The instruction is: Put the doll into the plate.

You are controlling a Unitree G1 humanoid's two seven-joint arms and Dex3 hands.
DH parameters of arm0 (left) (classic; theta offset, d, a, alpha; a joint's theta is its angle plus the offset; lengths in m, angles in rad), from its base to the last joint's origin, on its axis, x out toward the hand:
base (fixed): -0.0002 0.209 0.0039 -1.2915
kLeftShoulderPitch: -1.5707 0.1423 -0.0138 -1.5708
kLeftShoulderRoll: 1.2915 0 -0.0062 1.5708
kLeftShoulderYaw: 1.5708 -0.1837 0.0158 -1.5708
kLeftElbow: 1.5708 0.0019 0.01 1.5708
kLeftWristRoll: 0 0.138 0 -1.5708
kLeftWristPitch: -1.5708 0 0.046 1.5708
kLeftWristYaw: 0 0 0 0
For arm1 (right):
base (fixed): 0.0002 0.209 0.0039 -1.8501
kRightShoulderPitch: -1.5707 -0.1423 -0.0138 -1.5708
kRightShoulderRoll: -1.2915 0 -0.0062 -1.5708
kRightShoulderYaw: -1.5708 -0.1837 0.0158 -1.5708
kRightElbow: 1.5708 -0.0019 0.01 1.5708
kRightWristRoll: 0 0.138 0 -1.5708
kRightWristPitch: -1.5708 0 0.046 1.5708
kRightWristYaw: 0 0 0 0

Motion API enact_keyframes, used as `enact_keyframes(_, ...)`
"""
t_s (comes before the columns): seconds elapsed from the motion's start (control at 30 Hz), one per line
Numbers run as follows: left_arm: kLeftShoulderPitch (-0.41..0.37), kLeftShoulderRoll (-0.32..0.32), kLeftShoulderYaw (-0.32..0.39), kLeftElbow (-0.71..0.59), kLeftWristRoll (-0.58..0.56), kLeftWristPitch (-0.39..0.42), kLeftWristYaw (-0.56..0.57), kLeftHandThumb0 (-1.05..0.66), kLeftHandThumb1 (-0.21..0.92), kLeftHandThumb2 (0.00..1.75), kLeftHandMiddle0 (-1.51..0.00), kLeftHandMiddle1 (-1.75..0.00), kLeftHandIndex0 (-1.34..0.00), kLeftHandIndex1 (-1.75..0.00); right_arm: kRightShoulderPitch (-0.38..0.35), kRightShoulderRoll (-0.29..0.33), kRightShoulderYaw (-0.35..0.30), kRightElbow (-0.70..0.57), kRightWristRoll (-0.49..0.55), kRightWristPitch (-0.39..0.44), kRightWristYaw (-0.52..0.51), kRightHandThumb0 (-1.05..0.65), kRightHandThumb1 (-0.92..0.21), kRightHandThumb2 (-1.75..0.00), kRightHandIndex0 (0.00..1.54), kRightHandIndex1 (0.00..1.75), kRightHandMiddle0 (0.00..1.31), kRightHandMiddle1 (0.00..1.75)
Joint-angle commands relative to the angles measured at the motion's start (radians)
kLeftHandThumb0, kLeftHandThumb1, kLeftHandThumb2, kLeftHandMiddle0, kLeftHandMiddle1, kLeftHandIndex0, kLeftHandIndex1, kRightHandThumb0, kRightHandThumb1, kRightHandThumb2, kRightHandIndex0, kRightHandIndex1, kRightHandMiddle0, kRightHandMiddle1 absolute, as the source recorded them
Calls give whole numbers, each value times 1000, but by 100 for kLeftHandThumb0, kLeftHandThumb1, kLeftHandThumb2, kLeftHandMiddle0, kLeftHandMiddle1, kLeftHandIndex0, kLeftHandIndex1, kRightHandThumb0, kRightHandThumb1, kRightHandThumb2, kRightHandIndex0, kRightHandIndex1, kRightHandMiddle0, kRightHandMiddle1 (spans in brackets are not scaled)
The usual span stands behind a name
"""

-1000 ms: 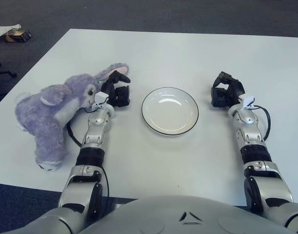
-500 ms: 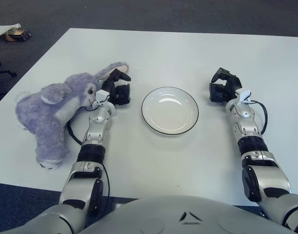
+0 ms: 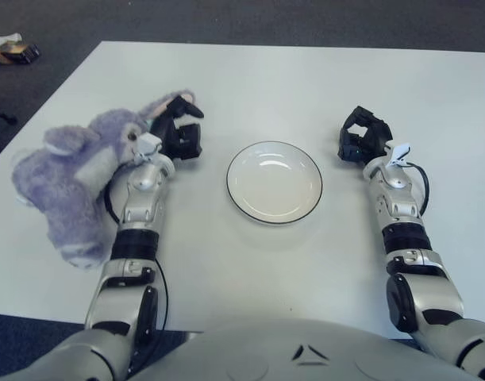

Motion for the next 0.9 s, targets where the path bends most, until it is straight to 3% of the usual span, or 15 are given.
enact_keyframes(0.0, 0, 3, -1, -123, -21, 32, -10, -43, 48, 112, -109, -175, -49, -175, -12, 4, -29, -34, 45, 42, 14, -50, -27, -137, 127, 175, 65, 175)
enact_keyframes(0.3, 35, -2, 7, -330, -49, 112, 6, -43, 47, 112, -105, -175, -49, -175, -68, -9, -56, -28, 64, 118, 16, -49, -29, -135, 128, 175, 64, 175)
enact_keyframes(0.6, 50, -22, 32, -414, -88, 104, 13, -44, 43, 117, -103, -175, -52, -175, -120, -14, -75, -14, 72, 159, 19, -48, -33, -130, 127, 175, 60, 175)
enact_keyframes(0.87, 76, -50, 32, -498, -139, 151, 13, -47, 36, 126, -108, -175, -57, -175, -152, -17, -86, 17, 71, 150, 27, -47, -34, -128, 126, 175, 59, 175)
